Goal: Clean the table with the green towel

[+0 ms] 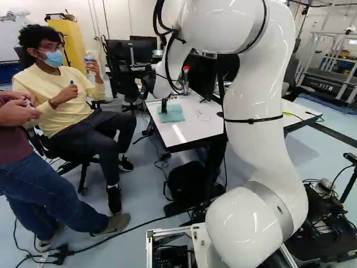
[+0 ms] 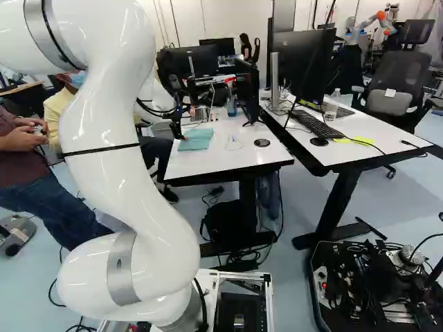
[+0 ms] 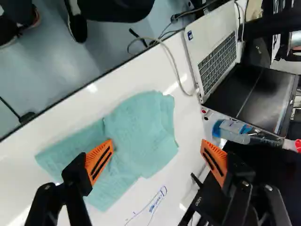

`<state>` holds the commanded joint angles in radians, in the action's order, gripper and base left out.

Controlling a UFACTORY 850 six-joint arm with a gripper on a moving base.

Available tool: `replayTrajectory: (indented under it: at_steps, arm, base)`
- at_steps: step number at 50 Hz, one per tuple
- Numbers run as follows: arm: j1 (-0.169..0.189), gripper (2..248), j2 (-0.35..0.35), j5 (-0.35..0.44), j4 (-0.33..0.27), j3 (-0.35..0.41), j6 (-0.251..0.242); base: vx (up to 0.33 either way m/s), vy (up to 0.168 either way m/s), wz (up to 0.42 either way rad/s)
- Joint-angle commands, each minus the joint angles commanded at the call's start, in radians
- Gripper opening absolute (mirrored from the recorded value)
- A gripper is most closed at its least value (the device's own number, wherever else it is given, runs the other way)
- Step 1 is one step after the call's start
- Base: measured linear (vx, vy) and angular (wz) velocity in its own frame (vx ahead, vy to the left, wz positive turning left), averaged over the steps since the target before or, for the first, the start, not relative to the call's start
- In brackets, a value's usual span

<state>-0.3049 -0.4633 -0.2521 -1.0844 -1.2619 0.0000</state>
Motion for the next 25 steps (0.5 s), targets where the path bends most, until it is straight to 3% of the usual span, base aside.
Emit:
replayTrajectory:
  at_steps: [9,25]
  arm:
    - [0.007,247,-0.031,0.081,0.066,-0.041,0.000]
    - [0.020,247,-0.034,0.201,0.213,-0.045,0.000]
  base:
    - [0.000,0.000,0.000]
    - [0.000,0.000,0.000]
